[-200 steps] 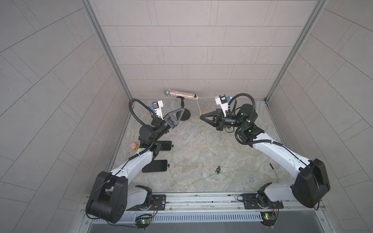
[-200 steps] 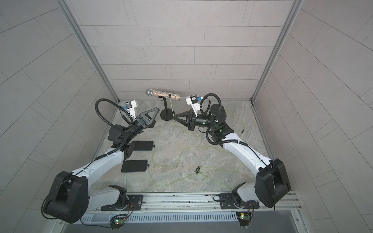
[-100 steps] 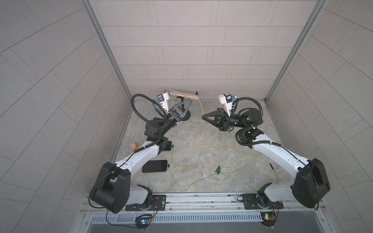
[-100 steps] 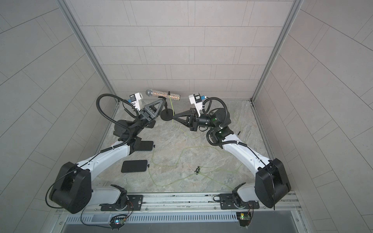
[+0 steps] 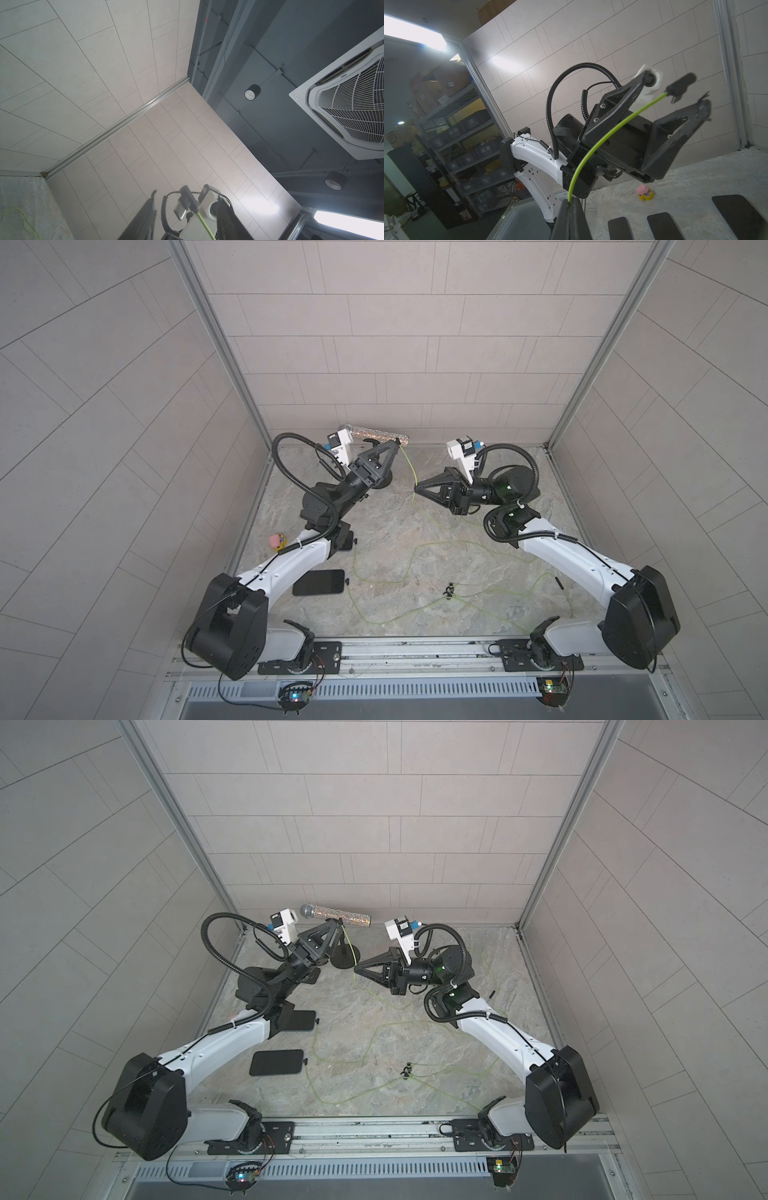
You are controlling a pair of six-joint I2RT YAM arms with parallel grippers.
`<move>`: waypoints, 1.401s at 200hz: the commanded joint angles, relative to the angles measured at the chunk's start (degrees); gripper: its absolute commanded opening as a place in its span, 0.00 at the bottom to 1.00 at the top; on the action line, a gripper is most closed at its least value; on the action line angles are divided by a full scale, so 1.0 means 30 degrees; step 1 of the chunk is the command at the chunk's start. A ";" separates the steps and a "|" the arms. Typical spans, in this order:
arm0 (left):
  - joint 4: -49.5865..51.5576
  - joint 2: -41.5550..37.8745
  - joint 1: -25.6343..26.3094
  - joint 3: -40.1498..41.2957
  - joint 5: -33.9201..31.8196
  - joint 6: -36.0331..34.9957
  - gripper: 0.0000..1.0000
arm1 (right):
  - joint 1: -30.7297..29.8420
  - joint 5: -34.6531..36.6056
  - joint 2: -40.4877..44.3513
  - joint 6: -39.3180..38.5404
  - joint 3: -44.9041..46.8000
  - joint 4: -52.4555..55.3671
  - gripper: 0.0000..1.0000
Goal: Plug wired earphones into phones
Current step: Pick up the wired earphone from the center of the board.
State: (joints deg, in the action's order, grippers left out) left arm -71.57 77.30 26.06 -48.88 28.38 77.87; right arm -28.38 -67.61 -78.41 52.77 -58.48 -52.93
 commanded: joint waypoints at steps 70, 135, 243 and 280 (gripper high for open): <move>-0.1338 -0.0444 0.0226 -0.0262 -0.0838 0.0441 0.34 | -0.0233 -0.0257 0.0542 -0.0271 0.0128 -0.0522 0.00; -0.1338 -0.0692 0.0228 0.0011 -0.1124 0.0862 0.33 | -0.0212 0.0164 0.1354 -0.2533 0.0219 0.2274 0.00; -0.1338 -0.0994 0.0220 0.0122 -0.1071 0.1467 0.07 | -0.0243 0.0588 0.1274 -0.2809 0.0331 0.2548 0.00; -0.1338 -0.1273 0.0233 0.0225 -0.1275 0.1340 0.00 | -0.0240 0.0651 0.1306 -0.3150 0.0475 0.3004 0.00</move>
State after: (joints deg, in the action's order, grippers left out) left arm -72.16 75.37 26.55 -48.64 24.67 82.43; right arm -28.88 -66.08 -75.50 44.77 -57.63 -43.97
